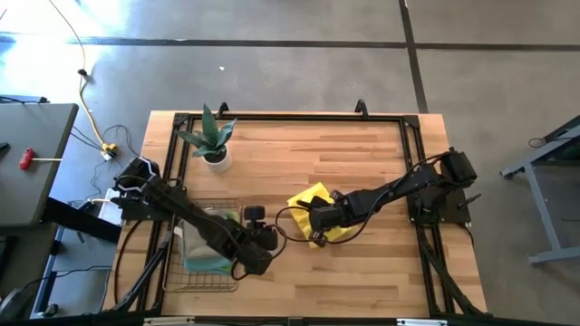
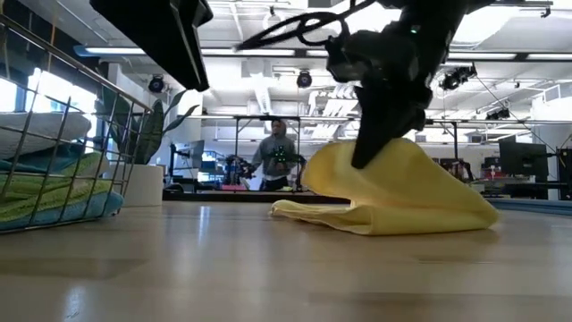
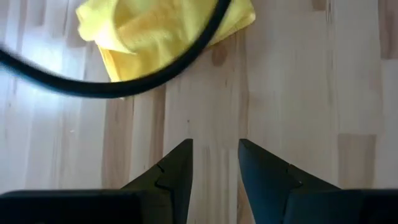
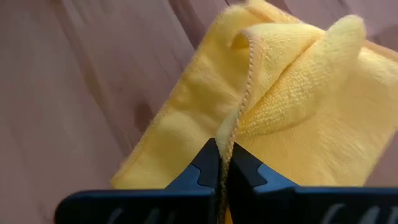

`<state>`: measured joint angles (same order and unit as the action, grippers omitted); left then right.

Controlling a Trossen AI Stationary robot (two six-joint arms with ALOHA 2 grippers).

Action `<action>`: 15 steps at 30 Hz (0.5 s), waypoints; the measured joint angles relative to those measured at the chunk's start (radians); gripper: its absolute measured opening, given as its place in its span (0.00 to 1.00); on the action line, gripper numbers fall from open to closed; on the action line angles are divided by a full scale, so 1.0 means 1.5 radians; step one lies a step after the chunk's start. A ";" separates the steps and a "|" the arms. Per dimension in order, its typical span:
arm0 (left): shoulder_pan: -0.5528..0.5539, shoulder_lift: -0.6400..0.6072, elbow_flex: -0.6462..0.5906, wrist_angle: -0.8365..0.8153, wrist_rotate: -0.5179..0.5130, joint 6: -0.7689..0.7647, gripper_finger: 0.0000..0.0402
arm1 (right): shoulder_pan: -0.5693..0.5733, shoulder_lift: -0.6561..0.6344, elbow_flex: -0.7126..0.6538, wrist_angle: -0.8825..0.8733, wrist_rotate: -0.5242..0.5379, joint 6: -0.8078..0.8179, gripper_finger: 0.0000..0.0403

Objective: Fold microfiber towels
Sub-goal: Fold the yellow microfiber towel

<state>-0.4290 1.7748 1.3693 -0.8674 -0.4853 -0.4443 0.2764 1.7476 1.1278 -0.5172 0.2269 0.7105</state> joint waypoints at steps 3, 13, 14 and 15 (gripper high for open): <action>-0.008 0.000 0.000 0.002 -0.001 -0.001 0.30 | 0.001 0.002 0.000 0.028 0.000 0.000 0.00; -0.021 0.001 0.000 0.000 -0.015 -0.020 0.30 | 0.001 0.005 0.000 0.090 0.023 -0.002 0.00; -0.021 0.003 0.000 0.000 -0.018 -0.025 0.30 | 0.001 0.005 0.000 0.096 0.024 -0.002 0.00; -0.021 0.006 0.000 0.000 -0.025 -0.029 0.30 | 0.001 0.005 0.000 0.104 0.025 -0.004 0.00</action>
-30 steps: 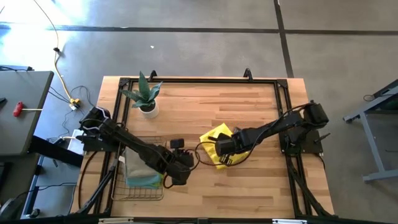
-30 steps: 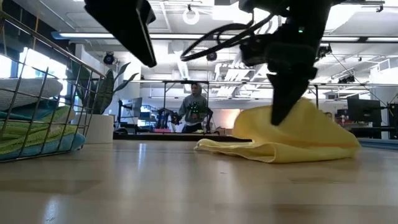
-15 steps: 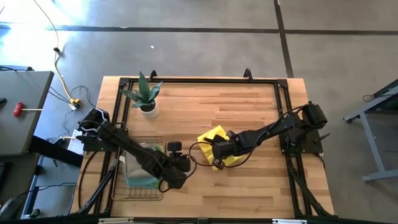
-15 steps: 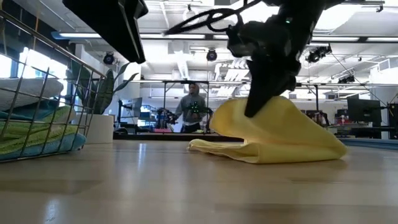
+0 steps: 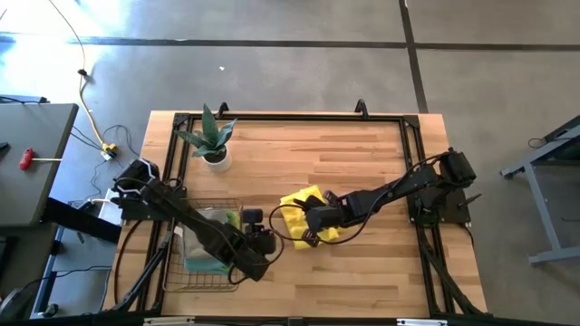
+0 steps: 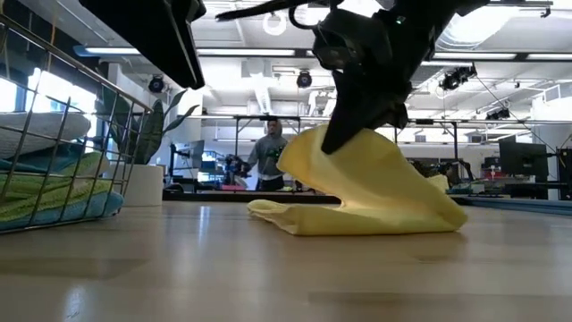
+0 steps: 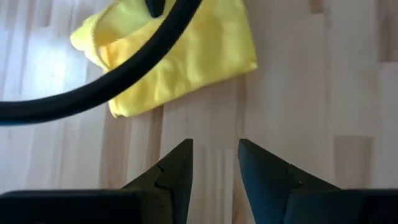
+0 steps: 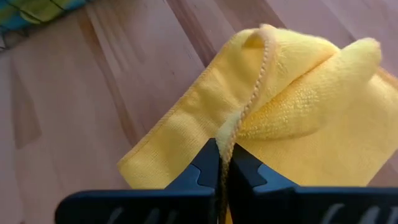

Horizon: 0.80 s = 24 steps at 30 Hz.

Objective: Fold microfiber towels
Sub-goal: Fold the yellow microfiber towel

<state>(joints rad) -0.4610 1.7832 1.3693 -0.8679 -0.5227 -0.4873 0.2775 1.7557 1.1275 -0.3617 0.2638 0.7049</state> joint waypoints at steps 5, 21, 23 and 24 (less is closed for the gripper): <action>-0.003 0.002 -0.010 0.000 -0.030 -0.005 0.30 | 0.000 0.010 0.000 0.040 0.015 -0.011 0.00; -0.013 0.002 -0.010 -0.002 -0.033 -0.005 0.30 | -0.025 0.083 -0.001 0.199 0.014 -0.034 0.03; -0.012 0.002 -0.010 -0.003 -0.033 -0.003 0.30 | -0.028 0.090 -0.001 0.215 0.015 -0.035 0.06; -0.012 0.001 -0.010 -0.002 -0.033 0.001 0.30 | -0.029 0.094 -0.001 0.228 0.015 -0.038 0.09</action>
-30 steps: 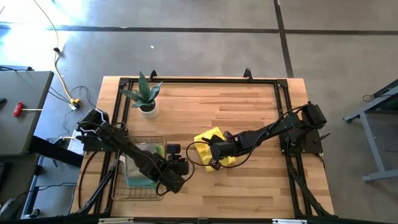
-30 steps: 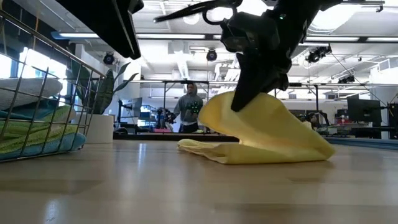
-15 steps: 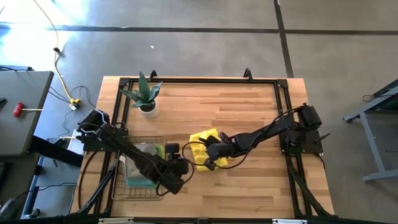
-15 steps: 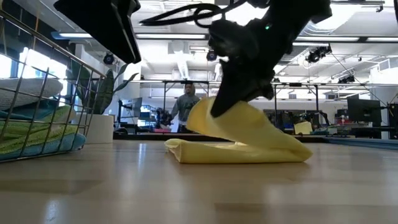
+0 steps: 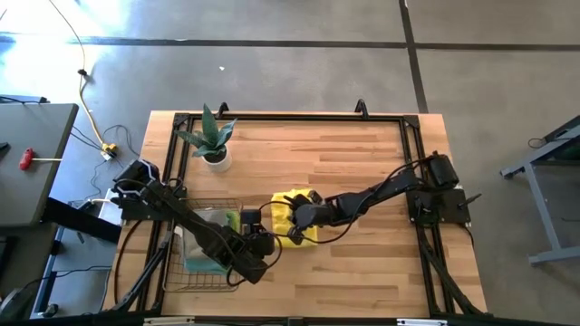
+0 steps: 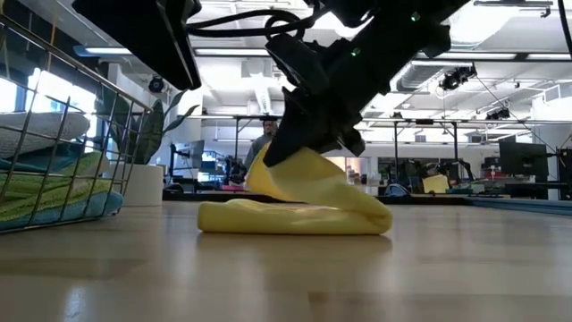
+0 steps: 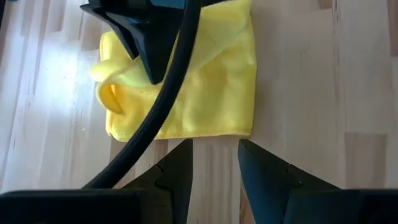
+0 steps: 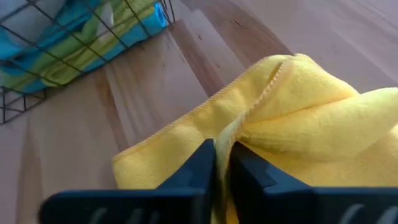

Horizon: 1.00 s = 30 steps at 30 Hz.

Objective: Fold microfiber towels
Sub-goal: Fold the yellow microfiber towel

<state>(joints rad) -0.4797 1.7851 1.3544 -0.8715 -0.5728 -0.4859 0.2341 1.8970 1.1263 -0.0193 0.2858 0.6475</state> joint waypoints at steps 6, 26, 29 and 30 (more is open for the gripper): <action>0.000 0.000 0.000 -0.001 0.000 0.000 0.30 | -0.004 0.016 0.000 0.042 -0.006 -0.023 0.26; 0.000 0.000 0.000 -0.003 0.000 0.000 0.30 | -0.017 0.057 0.000 0.142 -0.024 -0.082 0.36; 0.000 0.000 0.000 -0.003 0.001 0.000 0.30 | -0.022 0.075 0.000 0.137 -0.025 -0.065 0.36; 0.000 0.000 0.000 -0.003 0.002 0.000 0.30 | -0.025 0.075 0.000 0.137 -0.034 -0.063 0.36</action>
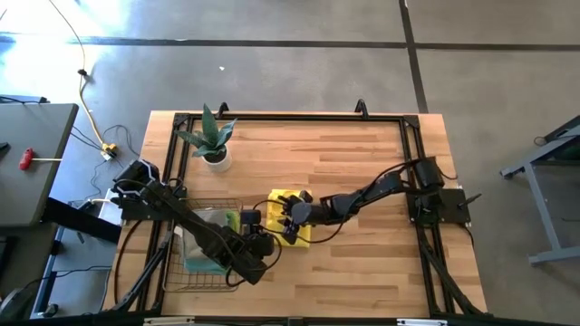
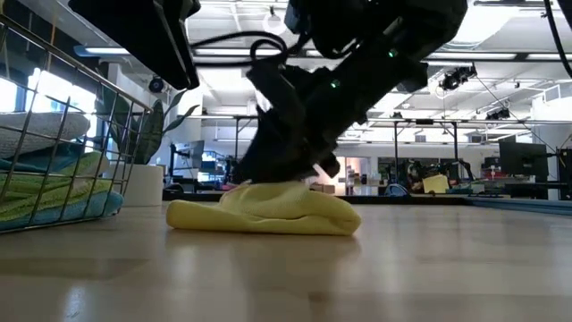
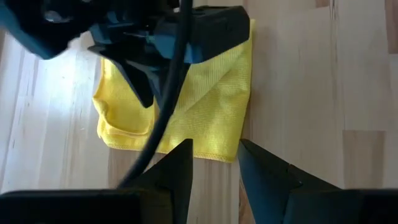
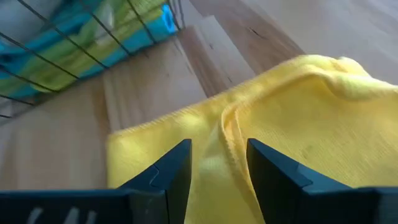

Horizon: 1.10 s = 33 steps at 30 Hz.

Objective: Fold microfiber towels
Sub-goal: Fold the yellow microfiber towel

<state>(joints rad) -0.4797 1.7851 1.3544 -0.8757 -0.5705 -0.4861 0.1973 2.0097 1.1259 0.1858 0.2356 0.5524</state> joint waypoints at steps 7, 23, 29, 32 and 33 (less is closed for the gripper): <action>0.000 0.000 0.000 -0.002 0.001 0.000 0.30 | 0.005 -0.067 0.000 -0.054 -0.009 -0.048 0.36; 0.001 0.000 0.000 0.002 0.004 -0.011 0.30 | 0.027 -0.060 0.001 -0.296 0.118 -0.007 0.36; 0.001 0.000 0.000 0.003 0.004 -0.011 0.30 | 0.038 -0.059 0.000 -0.114 0.018 -0.063 0.36; 0.001 0.000 0.000 0.002 0.004 -0.011 0.30 | 0.047 -0.061 0.001 -0.029 -0.034 -0.113 0.36; 0.001 0.000 0.000 0.002 0.004 -0.011 0.30 | 0.049 -0.064 0.001 -0.030 -0.036 -0.118 0.36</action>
<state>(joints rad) -0.4786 1.7851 1.3544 -0.8722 -0.5648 -0.5022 0.2714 1.9136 1.1267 0.1412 0.1820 0.3753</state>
